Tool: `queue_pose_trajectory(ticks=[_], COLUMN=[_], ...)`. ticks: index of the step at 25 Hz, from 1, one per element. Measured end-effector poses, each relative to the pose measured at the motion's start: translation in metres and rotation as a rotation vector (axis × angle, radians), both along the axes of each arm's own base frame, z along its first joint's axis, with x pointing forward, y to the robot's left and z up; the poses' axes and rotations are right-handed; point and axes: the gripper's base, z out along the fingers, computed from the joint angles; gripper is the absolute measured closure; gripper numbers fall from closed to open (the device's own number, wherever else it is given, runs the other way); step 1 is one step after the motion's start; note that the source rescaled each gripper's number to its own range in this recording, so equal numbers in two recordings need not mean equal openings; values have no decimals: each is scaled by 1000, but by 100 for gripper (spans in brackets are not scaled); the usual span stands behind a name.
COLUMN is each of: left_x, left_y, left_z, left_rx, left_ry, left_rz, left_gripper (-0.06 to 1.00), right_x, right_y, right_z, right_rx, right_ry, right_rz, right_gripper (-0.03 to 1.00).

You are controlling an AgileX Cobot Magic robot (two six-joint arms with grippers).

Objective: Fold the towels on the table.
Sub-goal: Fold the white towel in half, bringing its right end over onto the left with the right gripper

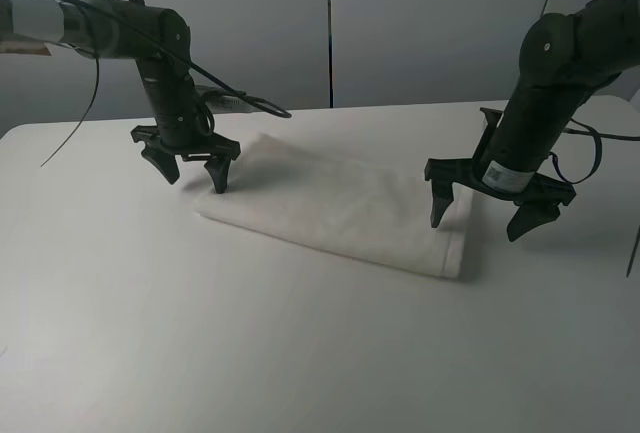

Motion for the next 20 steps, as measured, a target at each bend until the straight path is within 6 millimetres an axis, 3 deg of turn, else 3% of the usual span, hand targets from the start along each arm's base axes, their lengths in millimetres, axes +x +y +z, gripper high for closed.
queue_pose_trajectory(ticks=[10,20], left_x=[1,2], left_y=[2,2], left_z=[0,0], left_rx=[20,25], left_ry=[-13,-16], left_rz=[-12,-16], left_gripper=[-4,-4], right_x=[2,2], right_y=[1,15], right_z=[-5,-14], right_rx=[1,10], right_ry=[-5,-7], right_rz=[-55,-58], right_gripper=[-3,-3])
